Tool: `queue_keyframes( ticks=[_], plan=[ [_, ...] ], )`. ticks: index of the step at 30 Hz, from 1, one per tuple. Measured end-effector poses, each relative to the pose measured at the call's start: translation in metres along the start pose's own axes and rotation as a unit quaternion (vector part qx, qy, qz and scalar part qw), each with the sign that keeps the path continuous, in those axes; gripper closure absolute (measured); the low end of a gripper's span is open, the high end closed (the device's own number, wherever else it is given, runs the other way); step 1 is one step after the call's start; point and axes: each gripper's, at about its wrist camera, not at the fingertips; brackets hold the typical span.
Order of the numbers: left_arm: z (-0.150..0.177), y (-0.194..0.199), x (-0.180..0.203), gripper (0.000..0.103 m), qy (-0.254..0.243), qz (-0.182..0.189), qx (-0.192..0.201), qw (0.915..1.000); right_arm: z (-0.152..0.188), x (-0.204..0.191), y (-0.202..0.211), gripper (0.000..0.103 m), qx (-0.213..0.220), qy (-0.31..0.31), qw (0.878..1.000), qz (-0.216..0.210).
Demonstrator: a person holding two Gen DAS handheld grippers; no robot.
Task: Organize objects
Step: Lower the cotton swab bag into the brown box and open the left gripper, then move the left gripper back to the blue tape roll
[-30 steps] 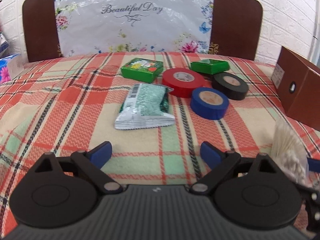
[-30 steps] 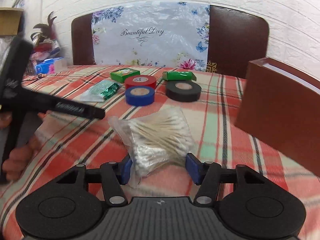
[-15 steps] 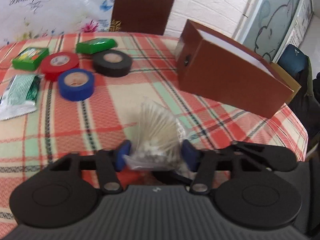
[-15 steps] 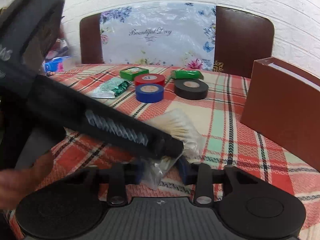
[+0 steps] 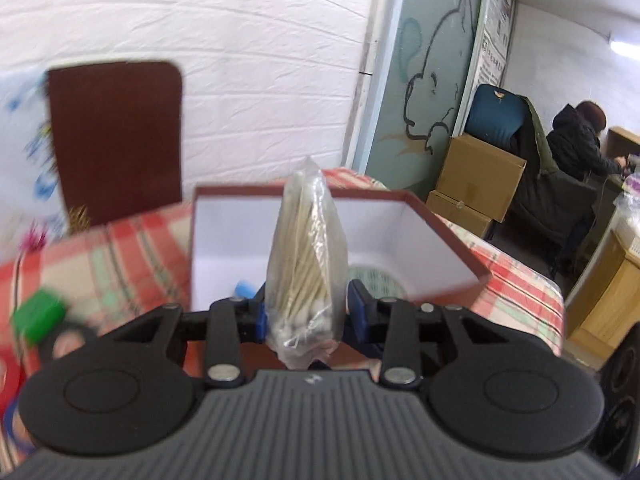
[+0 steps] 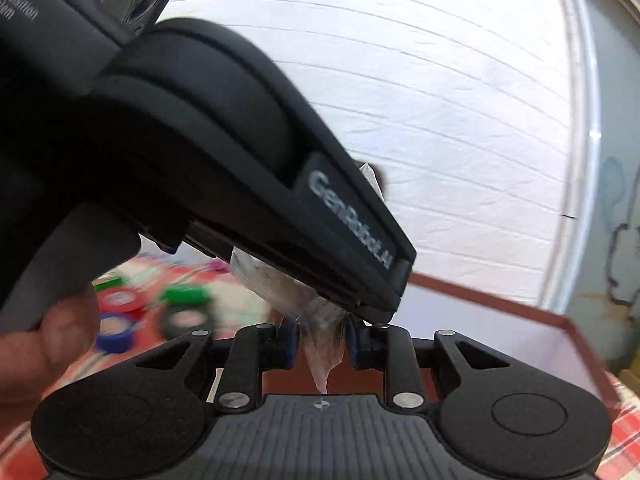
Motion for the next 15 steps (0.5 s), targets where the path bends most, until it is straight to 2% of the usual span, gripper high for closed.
queue_keyframes(
  ticks=[1, 2, 3, 4, 5, 7, 11, 15],
  plan=[
    [-0.006, -0.012, 0.003, 0.036, -0.008, -0.015, 0.003, 0.9998, 0.001, 0.005, -0.014, 0.077, -0.008, 0.008, 1.0, 0.018],
    [-0.01, -0.023, 0.006, 0.021, -0.017, -0.043, 0.006, 0.9989, 0.003, 0.009, -0.026, 0.072, -0.022, 0.015, 0.999, 0.032],
    [-0.012, -0.028, 0.009, 0.009, -0.019, -0.075, 0.013, 0.9969, 0.005, 0.013, -0.038, 0.062, -0.038, 0.014, 0.998, 0.044],
    [-0.014, -0.034, 0.007, 0.01, -0.018, -0.098, 0.013, 0.995, 0.006, 0.016, -0.043, 0.05, -0.042, 0.008, 0.998, 0.051],
    [-0.015, -0.039, 0.005, 0.011, -0.011, -0.106, 0.003, 0.9943, 0.007, 0.02, -0.042, 0.046, -0.042, -0.001, 0.998, 0.056],
    [-0.01, -0.032, -0.002, 0.011, 0.005, -0.094, -0.002, 0.9956, 0.009, 0.023, -0.035, 0.037, -0.035, -0.017, 0.998, 0.059],
    [0.012, -0.012, 0.001, 0.01, -0.022, -0.105, 0.014, 0.9941, 0.018, 0.017, -0.013, 0.036, -0.01, -0.039, 0.997, 0.072],
    [0.03, 0.007, 0.002, 0.01, -0.01, -0.111, 0.011, 0.9937, 0.025, 0.008, 0.01, 0.032, -0.005, -0.066, 0.996, 0.061]
  ],
)
Point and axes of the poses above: each gripper's, at about its wrist camera, not at the fingertips, and y roughly against the way its jaws point, x to its right, z to its underside, and after that the axes turned 10 degrees about y, right-handed
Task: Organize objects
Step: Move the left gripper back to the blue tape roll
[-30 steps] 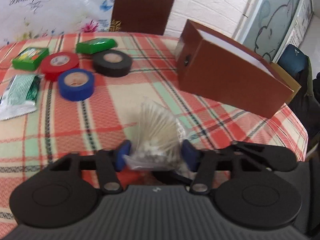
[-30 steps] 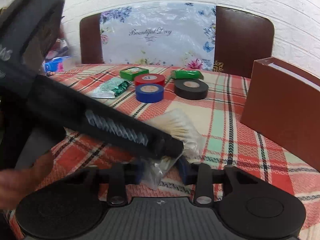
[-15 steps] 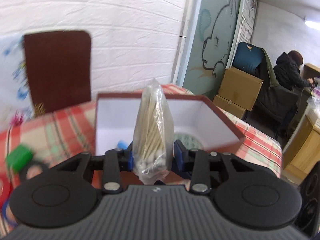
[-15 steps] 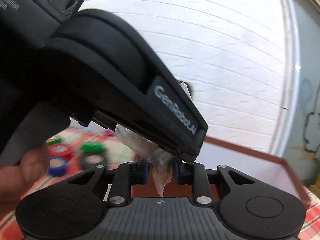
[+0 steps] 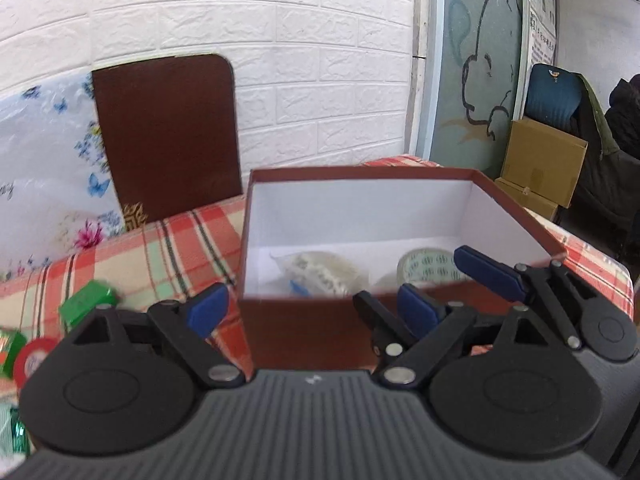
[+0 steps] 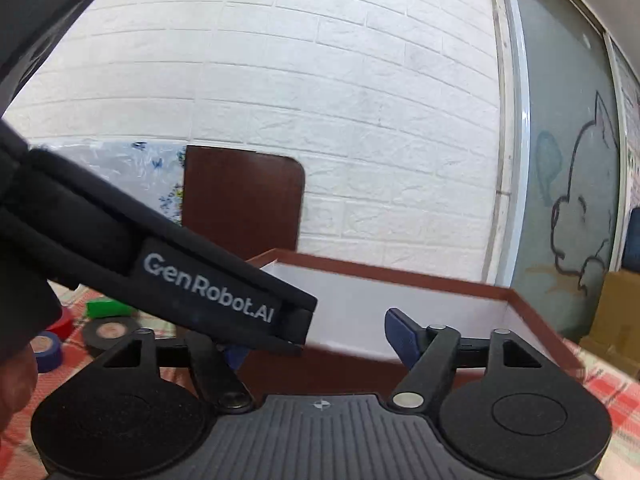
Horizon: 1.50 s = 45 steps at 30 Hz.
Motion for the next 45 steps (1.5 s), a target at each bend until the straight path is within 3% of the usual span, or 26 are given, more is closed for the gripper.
queue_keyframes(
  ticks=[8, 12, 27, 35, 45],
  plan=[
    [0.028, 0.02, -0.02, 0.01, 0.021, -0.098, -0.034, 0.9943, 0.017, -0.024, 0.017, 0.029, -0.076, -0.019, 0.994, -0.077],
    [0.036, 0.029, -0.034, 0.01, 0.029, -0.126, -0.045, 0.9906, 0.016, -0.037, 0.036, 0.03, -0.085, -0.014, 0.993, -0.085],
    [0.032, 0.066, -0.064, 0.01, 0.075, -0.13, -0.007, 0.9887, -0.014, -0.028, 0.056, 0.027, -0.054, -0.029, 0.996, -0.065],
    [0.038, 0.075, -0.08, 0.01, 0.083, -0.148, -0.004, 0.9856, -0.007, -0.035, 0.048, 0.025, -0.09, -0.033, 0.992, -0.087],
    [0.049, 0.08, -0.105, 0.01, 0.103, -0.171, -0.015, 0.9798, -0.011, -0.047, 0.049, 0.022, -0.086, -0.012, 0.991, -0.1]
  ],
)
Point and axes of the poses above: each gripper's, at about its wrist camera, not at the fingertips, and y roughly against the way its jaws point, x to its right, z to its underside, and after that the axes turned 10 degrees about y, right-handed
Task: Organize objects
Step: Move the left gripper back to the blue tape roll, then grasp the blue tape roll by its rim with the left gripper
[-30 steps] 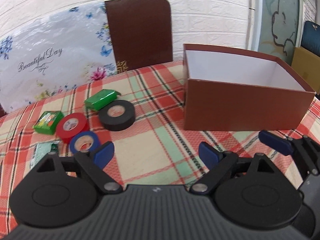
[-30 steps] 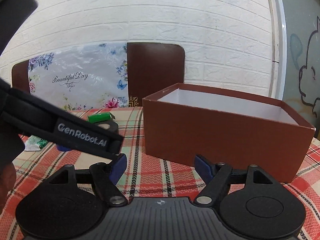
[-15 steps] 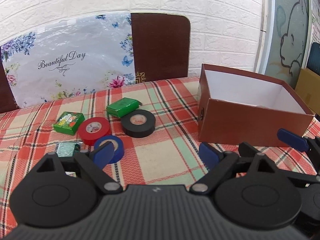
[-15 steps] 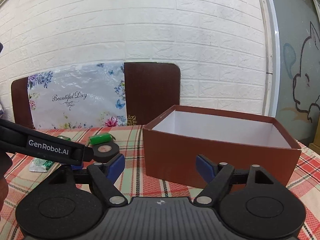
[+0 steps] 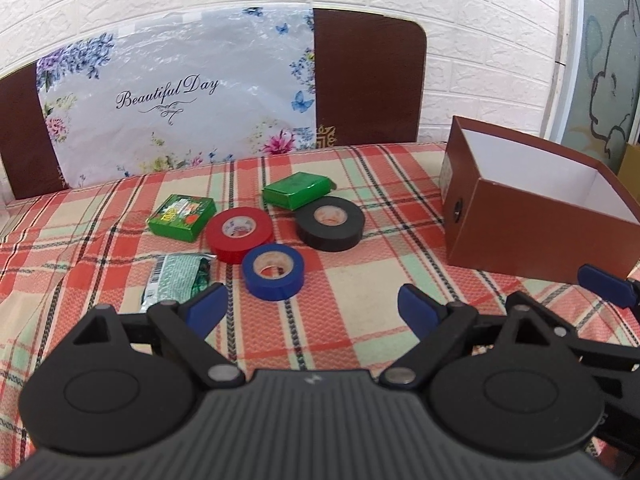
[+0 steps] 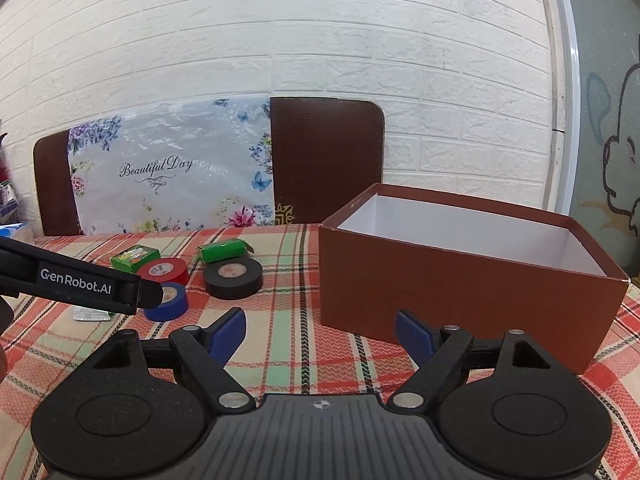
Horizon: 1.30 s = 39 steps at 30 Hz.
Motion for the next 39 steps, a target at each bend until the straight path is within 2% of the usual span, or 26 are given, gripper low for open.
queue_keyframes(
  ticks=[6, 12, 16, 20, 23, 25, 29, 30, 32, 33, 34, 39],
  plan=[
    [0.002, -0.005, -0.015, 0.01, 0.007, -0.018, -0.004, 0.9998, -0.002, -0.01, -0.004, 0.022, -0.004, 0.015, 1.0, -0.014],
    [0.007, -0.011, -0.039, 0.01, 0.009, -0.046, 0.002, 0.9989, -0.008, -0.037, -0.012, 0.022, -0.001, 0.053, 0.997, -0.052],
    [0.016, -0.02, -0.078, 0.009, 0.034, -0.087, 0.012, 0.9956, -0.01, -0.06, -0.029, 0.022, -0.014, 0.074, 0.992, -0.101],
    [0.037, -0.036, -0.123, 0.009, 0.071, -0.143, -0.005, 0.9872, -0.011, -0.082, -0.057, 0.024, -0.043, 0.086, 0.986, -0.133],
    [0.043, -0.022, -0.153, 0.005, 0.151, -0.086, 0.025, 0.9845, -0.015, -0.095, -0.076, 0.025, -0.048, 0.093, 0.984, -0.142],
    [0.044, -0.022, -0.157, 0.005, 0.166, -0.079, 0.032, 0.9824, -0.02, -0.104, -0.092, 0.025, -0.052, 0.099, 0.983, -0.145],
    [0.043, -0.025, -0.149, 0.005, 0.15, -0.083, 0.03, 0.9847, -0.03, -0.125, -0.126, 0.025, -0.067, 0.12, 0.977, -0.16],
    [0.043, -0.025, -0.148, 0.004, 0.148, -0.083, 0.029, 0.985, -0.031, -0.13, -0.135, 0.027, -0.074, 0.128, 0.976, -0.159],
    [0.043, -0.026, -0.146, 0.004, 0.147, -0.084, 0.029, 0.9851, -0.032, -0.135, -0.144, 0.039, -0.081, 0.128, 0.973, -0.173],
    [0.043, -0.026, -0.146, 0.004, 0.147, -0.084, 0.028, 0.9852, -0.034, -0.134, -0.144, 0.046, -0.082, 0.125, 0.973, -0.174],
    [0.043, -0.029, -0.148, 0.004, 0.148, -0.084, 0.028, 0.985, -0.033, -0.133, -0.141, 0.049, -0.082, 0.124, 0.974, -0.173],
    [0.045, -0.03, -0.148, 0.003, 0.14, -0.089, 0.025, 0.9858, -0.013, -0.111, -0.106, 0.049, -0.085, 0.108, 0.975, -0.177]
  ],
)
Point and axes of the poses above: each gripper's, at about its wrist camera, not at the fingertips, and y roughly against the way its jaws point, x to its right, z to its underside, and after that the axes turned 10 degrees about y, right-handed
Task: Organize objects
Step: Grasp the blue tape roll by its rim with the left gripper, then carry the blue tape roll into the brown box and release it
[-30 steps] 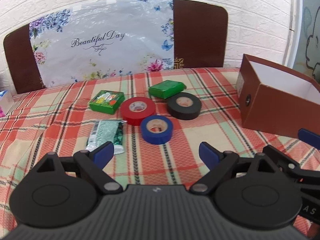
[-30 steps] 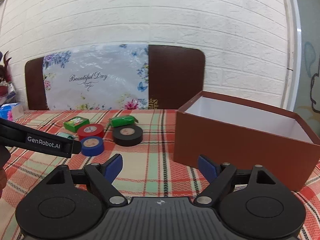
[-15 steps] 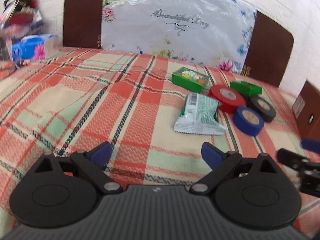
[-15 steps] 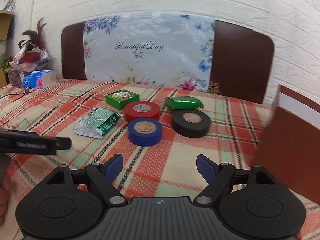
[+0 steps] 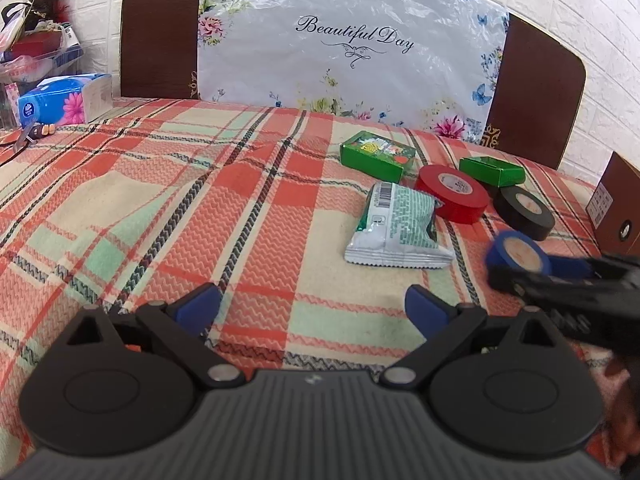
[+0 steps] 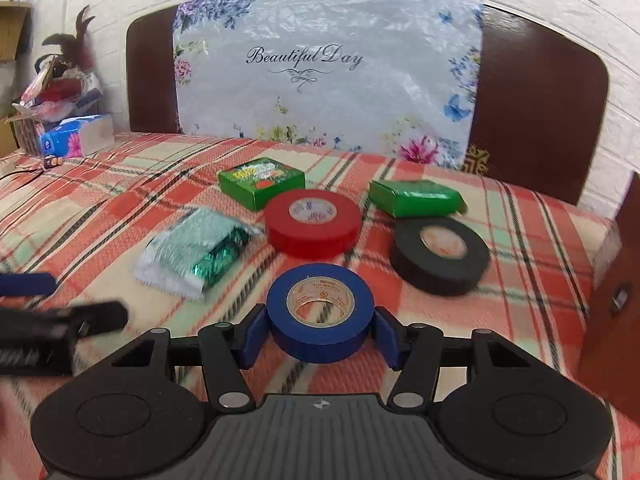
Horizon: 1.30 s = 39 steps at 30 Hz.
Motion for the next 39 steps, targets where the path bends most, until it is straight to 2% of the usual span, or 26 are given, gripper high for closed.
queue_keyframes(
  ticks=[4, 6, 8, 9, 10, 12, 14, 17, 19, 20, 21, 22, 24, 26, 28, 31, 35, 37, 38, 39],
  plan=[
    [0.001, 0.0, 0.006, 0.004, -0.018, -0.011, -0.008, 0.9997, 0.04, 0.006, 0.051, 0.049, -0.003, -0.003, 1.0, 0.018],
    [0.002, 0.004, 0.018, 0.009, -0.03, -0.007, -0.024, 0.9992, 0.058, 0.008, 0.073, 0.049, -0.005, -0.004, 0.999, 0.039],
    [0.001, 0.014, 0.033, 0.015, -0.01, 0.062, -0.054, 0.9965, 0.072, 0.013, 0.09, 0.048, -0.006, -0.007, 0.998, 0.055],
    [0.001, 0.019, 0.046, 0.018, -0.008, 0.102, -0.072, 0.9922, 0.076, 0.015, 0.095, 0.047, -0.007, -0.013, 0.998, 0.06],
    [0.003, 0.024, 0.062, 0.02, -0.019, 0.135, -0.086, 0.9869, 0.078, 0.017, 0.098, 0.042, -0.009, -0.018, 0.998, 0.063],
    [0.009, 0.034, 0.097, 0.025, -0.059, 0.187, -0.106, 0.9747, 0.081, 0.02, 0.098, 0.041, -0.008, -0.025, 0.998, 0.059],
    [0.016, 0.04, 0.124, 0.031, -0.093, 0.22, -0.13, 0.9623, 0.081, 0.022, 0.097, 0.041, -0.008, -0.025, 0.998, 0.058],
    [0.031, 0.036, 0.149, 0.036, -0.131, 0.219, -0.163, 0.9531, 0.08, 0.022, 0.095, 0.041, -0.006, -0.027, 0.998, 0.053],
    [0.042, 0.022, 0.157, 0.045, -0.149, 0.187, -0.196, 0.9511, 0.078, 0.023, 0.091, 0.043, -0.006, -0.024, 0.999, 0.042],
    [0.046, 0.023, 0.158, 0.047, -0.152, 0.182, -0.189, 0.9528, 0.077, 0.022, 0.088, 0.048, -0.004, -0.019, 0.999, 0.036],
    [0.048, 0.025, 0.16, 0.061, -0.159, 0.183, -0.185, 0.9524, 0.074, 0.022, 0.088, 0.048, -0.002, -0.014, 0.999, 0.036],
    [0.046, 0.026, 0.163, 0.081, -0.162, 0.194, -0.195, 0.9475, 0.073, 0.021, 0.088, 0.048, 0.002, -0.013, 0.999, 0.037],
    [0.043, 0.028, 0.173, 0.08, -0.168, 0.194, -0.201, 0.9453, 0.073, 0.02, 0.094, 0.048, 0.021, -0.013, 0.998, 0.056],
    [0.034, 0.038, 0.184, 0.081, -0.177, 0.205, -0.183, 0.9451, 0.071, 0.025, 0.105, 0.048, 0.062, -0.006, 0.994, 0.093],
    [0.017, 0.052, 0.205, 0.081, -0.185, 0.231, -0.155, 0.9426, 0.066, 0.033, 0.119, 0.048, 0.104, 0.003, 0.984, 0.143],
    [-0.004, 0.069, 0.246, 0.08, -0.211, 0.27, -0.112, 0.9326, 0.056, 0.06, 0.134, 0.047, 0.147, -0.002, 0.966, 0.212],
    [-0.013, 0.067, 0.309, 0.08, -0.251, 0.298, -0.077, 0.9179, 0.046, 0.109, 0.137, 0.047, 0.159, -0.02, 0.951, 0.263],
    [-0.013, 0.056, 0.333, 0.078, -0.252, 0.305, -0.079, 0.915, 0.044, 0.134, 0.131, 0.047, 0.155, -0.034, 0.948, 0.276],
    [-0.012, 0.049, 0.344, 0.075, -0.251, 0.302, -0.08, 0.9162, 0.044, 0.146, 0.125, 0.047, 0.149, -0.04, 0.947, 0.284],
    [-0.009, 0.044, 0.355, 0.06, -0.257, 0.291, -0.071, 0.9187, 0.045, 0.156, 0.116, 0.047, 0.138, -0.044, 0.945, 0.292]
  ],
)
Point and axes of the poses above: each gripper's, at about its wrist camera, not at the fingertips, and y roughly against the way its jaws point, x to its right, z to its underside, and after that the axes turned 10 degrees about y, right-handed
